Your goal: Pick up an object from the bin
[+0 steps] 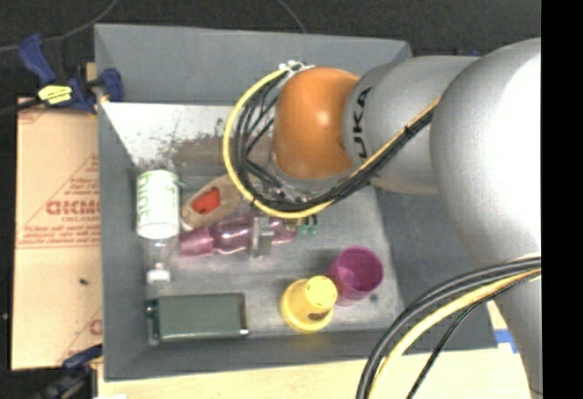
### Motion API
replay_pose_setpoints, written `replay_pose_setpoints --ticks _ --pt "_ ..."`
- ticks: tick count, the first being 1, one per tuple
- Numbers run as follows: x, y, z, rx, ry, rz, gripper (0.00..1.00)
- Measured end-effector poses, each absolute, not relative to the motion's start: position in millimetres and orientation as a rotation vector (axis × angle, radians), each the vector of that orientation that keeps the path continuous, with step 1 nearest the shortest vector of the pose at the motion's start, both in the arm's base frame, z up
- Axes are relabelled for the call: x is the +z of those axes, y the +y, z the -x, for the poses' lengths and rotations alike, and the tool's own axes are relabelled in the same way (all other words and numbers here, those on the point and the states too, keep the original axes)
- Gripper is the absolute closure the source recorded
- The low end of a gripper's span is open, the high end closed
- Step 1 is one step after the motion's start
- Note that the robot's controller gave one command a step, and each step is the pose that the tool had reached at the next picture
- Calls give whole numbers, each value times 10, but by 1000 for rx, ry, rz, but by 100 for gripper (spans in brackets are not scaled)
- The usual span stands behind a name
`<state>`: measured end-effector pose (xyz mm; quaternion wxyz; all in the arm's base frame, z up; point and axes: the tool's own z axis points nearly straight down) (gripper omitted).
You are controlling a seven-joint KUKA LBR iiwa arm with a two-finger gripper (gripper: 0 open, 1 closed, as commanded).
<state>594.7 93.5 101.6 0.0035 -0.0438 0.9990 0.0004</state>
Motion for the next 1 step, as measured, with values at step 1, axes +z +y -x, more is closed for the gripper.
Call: replay_pose_setpoints --ticks 1 --pt "1949 931 -5665 2 3135 79 100"
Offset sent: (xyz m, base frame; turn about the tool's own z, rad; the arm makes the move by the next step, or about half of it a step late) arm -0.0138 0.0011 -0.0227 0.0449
